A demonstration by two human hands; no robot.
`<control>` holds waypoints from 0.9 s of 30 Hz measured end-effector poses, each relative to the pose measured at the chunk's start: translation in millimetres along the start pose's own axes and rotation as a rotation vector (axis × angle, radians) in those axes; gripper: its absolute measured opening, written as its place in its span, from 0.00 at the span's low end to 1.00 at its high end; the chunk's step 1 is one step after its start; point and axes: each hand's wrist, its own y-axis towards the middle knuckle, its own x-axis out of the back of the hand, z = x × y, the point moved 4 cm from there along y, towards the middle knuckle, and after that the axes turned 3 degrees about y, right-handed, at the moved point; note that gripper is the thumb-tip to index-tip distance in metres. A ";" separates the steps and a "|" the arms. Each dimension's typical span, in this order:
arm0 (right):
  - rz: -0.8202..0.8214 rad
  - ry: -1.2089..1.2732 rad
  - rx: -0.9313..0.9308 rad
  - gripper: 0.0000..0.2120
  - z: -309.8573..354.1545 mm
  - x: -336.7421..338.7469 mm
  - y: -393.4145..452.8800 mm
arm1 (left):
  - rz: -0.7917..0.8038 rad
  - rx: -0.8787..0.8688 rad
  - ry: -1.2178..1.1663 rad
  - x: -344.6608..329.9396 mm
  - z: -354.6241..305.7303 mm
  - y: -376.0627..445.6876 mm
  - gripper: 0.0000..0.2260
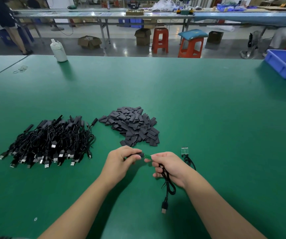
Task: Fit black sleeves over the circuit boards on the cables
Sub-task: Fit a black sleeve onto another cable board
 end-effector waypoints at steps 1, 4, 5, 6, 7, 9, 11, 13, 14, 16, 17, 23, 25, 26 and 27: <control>-0.005 0.006 0.003 0.12 0.6 1.0 -0.8 | -0.010 0.008 -0.005 1.1 1.0 0.1 0.06; -0.011 0.031 0.006 0.12 0.7 3.4 -2.4 | -0.019 0.027 -0.025 2.4 4.0 -0.8 0.06; -0.010 0.034 0.008 0.12 1.0 3.8 -2.9 | -0.015 0.030 -0.030 1.8 4.5 -1.2 0.06; -0.007 0.032 0.009 0.12 1.2 3.4 -3.2 | -0.012 0.033 -0.036 1.0 4.8 -1.6 0.07; -0.004 0.027 0.010 0.12 1.3 3.1 -2.9 | -0.009 0.036 -0.044 0.1 4.8 -1.8 0.07; -0.002 0.016 0.013 0.12 0.8 2.7 -2.2 | -0.008 0.044 -0.059 -1.2 5.2 -1.6 0.07; 0.001 -0.005 0.017 0.12 -0.3 2.6 -1.9 | -0.006 0.047 -0.064 -2.0 5.2 -1.4 0.08; 0.001 -0.041 0.019 0.12 -1.4 2.7 -1.7 | -0.001 0.051 -0.066 -2.1 4.9 -1.9 0.08; -0.004 -0.054 0.019 0.12 -1.8 2.9 -1.6 | 0.007 0.050 -0.064 -1.9 4.8 -1.8 0.08; -0.019 -0.066 0.020 0.11 -2.2 4.5 -1.5 | 0.038 0.035 -0.049 -2.0 3.8 -2.2 0.08; -0.024 -0.070 0.019 0.11 -2.1 5.1 -1.5 | 0.057 0.021 -0.038 -2.2 2.4 -2.7 0.08; -0.020 -0.057 0.013 0.10 -1.8 4.1 -3.7 | 0.122 -0.083 0.101 -1.5 -9.4 -0.5 0.09; -0.003 -0.051 0.024 0.10 -1.4 0.4 -5.1 | 0.113 -0.094 0.106 -1.9 -11.5 0.3 0.09; 0.010 -0.057 0.035 0.09 -1.2 -2.2 -5.8 | 0.113 -0.109 0.112 -3.2 -13.1 0.2 0.09; 0.017 -0.081 0.049 0.10 -0.7 -4.5 -6.4 | 0.113 -0.135 0.130 -5.0 -14.9 -0.1 0.09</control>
